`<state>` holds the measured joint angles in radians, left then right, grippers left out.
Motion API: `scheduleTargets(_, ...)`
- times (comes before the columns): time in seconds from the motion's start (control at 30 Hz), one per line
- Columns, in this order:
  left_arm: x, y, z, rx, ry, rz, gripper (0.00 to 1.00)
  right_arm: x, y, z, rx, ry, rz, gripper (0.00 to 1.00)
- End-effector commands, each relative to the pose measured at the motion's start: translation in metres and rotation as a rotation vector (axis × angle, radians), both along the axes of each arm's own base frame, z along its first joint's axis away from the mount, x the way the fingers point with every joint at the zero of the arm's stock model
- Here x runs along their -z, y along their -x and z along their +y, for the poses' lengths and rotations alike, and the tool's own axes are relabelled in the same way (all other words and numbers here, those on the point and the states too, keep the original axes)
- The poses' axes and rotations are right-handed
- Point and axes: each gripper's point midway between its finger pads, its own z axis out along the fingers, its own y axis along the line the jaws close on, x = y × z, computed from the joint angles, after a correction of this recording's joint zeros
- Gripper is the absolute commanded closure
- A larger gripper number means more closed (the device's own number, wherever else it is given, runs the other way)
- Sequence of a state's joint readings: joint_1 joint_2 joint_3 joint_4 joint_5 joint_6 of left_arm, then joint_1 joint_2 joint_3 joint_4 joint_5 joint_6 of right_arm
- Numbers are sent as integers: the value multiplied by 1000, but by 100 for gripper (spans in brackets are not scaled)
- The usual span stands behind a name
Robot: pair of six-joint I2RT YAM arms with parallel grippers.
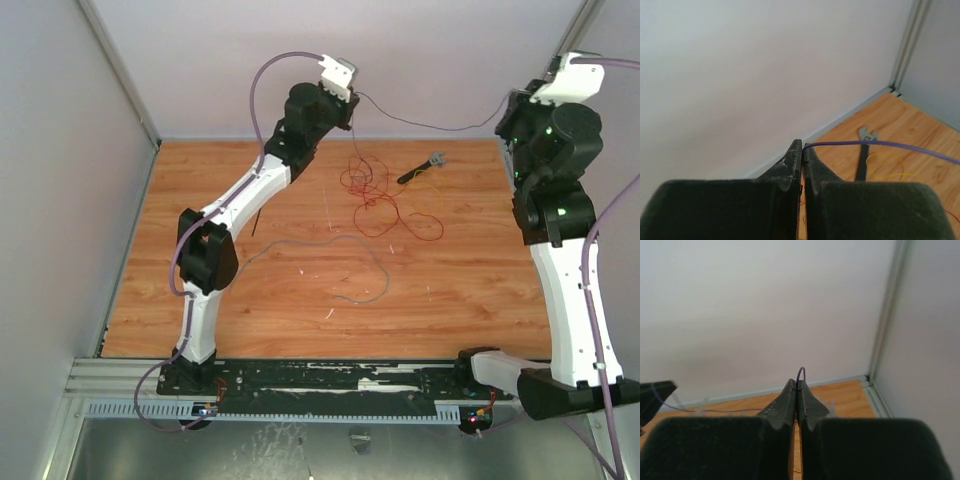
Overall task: Zip-tie the wires
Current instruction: Untie the cable at the center of the board.
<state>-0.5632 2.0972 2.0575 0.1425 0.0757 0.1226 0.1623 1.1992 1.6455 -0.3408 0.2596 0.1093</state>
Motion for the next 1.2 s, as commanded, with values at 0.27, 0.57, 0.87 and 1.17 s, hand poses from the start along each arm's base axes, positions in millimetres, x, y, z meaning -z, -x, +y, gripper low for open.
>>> scheduleTargets(0.27, 113, -50, 115, -199, 243, 188, 93, -17, 62, -33, 107, -97, -120, 100)
scheduleTargets(0.57, 173, -63, 118, -186, 343, 267, 80, -34, 88, 29, -261, -93, -200, 100)
scheduleTargets(0.87, 184, -81, 149, -307, 363, 265, 77, -70, 134, -21, -23, -103, -311, 100)
scheduleTargets(1.17, 168, -71, 145, -230, 356, 247, 69, -54, 116, -10, -65, -89, -246, 100)
